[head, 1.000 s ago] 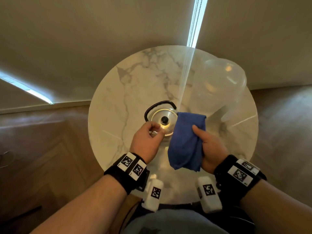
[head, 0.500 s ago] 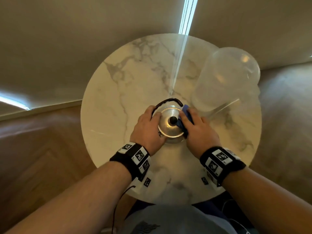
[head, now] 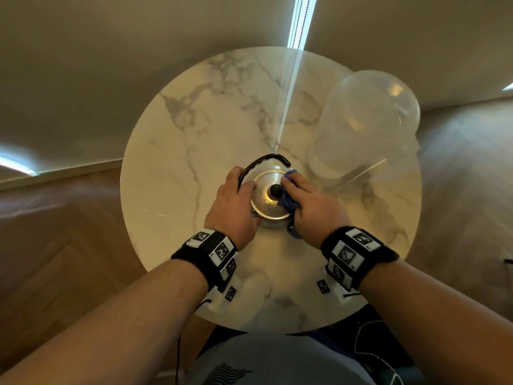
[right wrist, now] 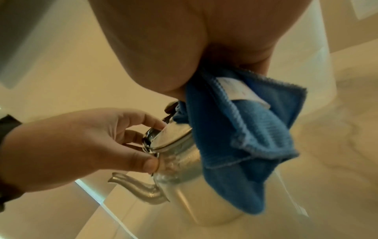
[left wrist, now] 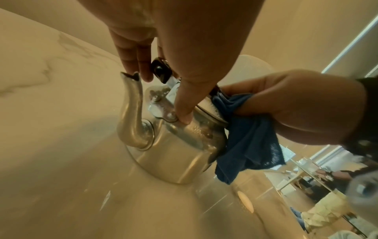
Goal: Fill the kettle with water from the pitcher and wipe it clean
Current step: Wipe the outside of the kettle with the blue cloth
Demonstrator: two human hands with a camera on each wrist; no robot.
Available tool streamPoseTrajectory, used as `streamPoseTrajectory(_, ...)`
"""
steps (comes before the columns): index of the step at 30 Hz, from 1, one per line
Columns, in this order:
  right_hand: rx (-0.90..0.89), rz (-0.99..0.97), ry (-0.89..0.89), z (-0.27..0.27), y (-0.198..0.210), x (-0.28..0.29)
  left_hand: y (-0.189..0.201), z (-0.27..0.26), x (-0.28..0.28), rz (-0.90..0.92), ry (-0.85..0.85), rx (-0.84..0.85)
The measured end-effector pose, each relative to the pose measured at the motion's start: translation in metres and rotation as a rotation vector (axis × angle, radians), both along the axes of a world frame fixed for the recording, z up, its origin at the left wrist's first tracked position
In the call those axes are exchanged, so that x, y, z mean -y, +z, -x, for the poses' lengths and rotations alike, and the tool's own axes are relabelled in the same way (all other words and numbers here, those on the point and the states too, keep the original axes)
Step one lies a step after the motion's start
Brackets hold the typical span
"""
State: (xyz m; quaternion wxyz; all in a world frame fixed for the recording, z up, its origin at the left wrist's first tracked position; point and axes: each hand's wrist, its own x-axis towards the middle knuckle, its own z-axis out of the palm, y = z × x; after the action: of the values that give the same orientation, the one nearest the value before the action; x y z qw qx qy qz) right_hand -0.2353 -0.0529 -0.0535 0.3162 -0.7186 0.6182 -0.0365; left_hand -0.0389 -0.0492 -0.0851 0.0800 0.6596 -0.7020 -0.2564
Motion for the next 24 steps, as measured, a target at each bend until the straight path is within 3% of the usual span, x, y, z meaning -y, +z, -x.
streamPoseTrajectory(2, 0.019, -0.089, 0.014, 0.012, 0.009, -0.004, -0.001, 0.001, -0.001, -0.017, 0.024, -0.011)
streamPoseTrajectory(4, 0.113, -0.132, -0.093, 0.025, 0.019, -0.011, -0.003, 0.001, -0.002, -0.053, 0.065, -0.042)
streamPoseTrajectory(7, 0.187, 0.080, -0.172, 0.029, 0.030, -0.001, -0.004, -0.001, 0.000, -0.079, 0.072, -0.115)
streamPoseTrajectory(9, 0.194, 0.145, -0.111, 0.018, 0.030, 0.018, -0.001, -0.002, 0.002, -0.088, 0.085, -0.125)
streamPoseTrajectory(13, -0.045, 0.035, 0.156, -0.010, 0.021, 0.041, 0.004, -0.001, 0.001, -0.061, 0.106, -0.116)
streamPoseTrajectory(19, -0.308, -0.111, 0.171, -0.022, 0.044, 0.050, 0.000, 0.000, -0.002, -0.030, 0.085, -0.116)
streamPoseTrajectory(22, -0.513, -0.186, 0.358, -0.060, 0.050, 0.069, 0.000, 0.001, -0.001, -0.036, 0.108, -0.132)
streamPoseTrajectory(24, -0.616, -0.130, 0.489, -0.080, 0.049, 0.063, 0.000, 0.001, 0.000, -0.038, 0.114, -0.141)
